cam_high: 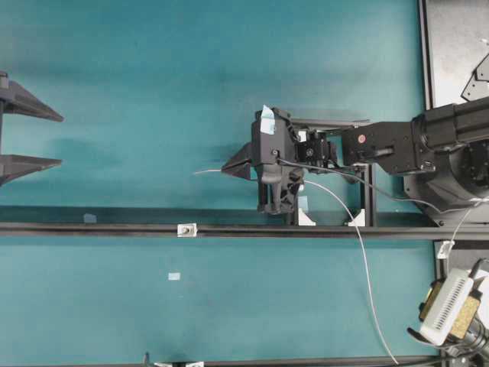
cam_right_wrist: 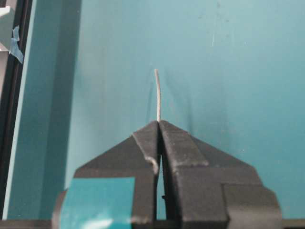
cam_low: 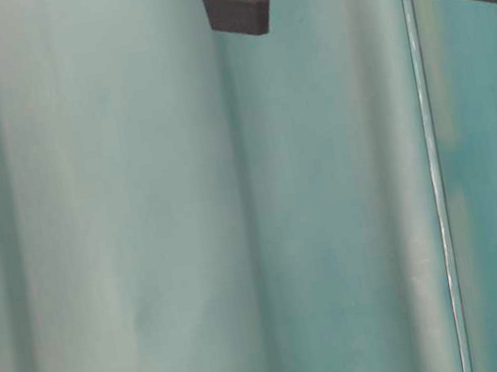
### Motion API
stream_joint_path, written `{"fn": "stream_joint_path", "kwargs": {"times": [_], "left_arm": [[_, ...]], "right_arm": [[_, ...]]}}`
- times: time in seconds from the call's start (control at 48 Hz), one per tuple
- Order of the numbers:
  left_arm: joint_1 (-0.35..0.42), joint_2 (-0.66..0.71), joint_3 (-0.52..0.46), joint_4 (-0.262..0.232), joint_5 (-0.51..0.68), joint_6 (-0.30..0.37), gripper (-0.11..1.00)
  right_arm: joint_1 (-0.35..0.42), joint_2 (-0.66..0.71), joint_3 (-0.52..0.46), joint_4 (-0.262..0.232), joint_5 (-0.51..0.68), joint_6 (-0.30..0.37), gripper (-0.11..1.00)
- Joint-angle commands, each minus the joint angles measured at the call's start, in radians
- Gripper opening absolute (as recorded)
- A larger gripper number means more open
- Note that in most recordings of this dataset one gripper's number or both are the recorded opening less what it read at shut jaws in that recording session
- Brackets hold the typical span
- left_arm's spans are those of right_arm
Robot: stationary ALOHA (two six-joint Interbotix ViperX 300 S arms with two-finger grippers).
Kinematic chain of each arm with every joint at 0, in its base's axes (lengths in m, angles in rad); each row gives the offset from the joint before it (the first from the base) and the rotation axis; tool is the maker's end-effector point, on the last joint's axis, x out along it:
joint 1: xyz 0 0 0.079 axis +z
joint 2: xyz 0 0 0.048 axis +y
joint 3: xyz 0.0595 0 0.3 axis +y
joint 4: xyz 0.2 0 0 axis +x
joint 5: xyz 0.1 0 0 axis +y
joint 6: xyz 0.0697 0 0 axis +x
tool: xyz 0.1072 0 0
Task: Insert the wire into the hole on the right side and pull it with the left arm.
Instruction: 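Lower the right gripper and close it on the white wire, then lift the wire with the right gripper and carry it toward the rail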
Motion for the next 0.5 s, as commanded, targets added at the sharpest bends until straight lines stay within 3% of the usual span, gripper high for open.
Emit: {"fn": "stream_joint_path", "kwargs": {"times": [0.0,0.479], "left_arm": [[0.003,-0.005,-0.014,-0.003,-0.009,-0.002,0.73],[0.003,-0.005,-0.023,-0.005,-0.014,-0.003,0.73]], "right_arm": [[-0.005,-0.009,-0.018,0.0,-0.009,-0.002,0.02],[-0.015,-0.094,-0.017,0.0,-0.005,-0.002,0.02]]}}
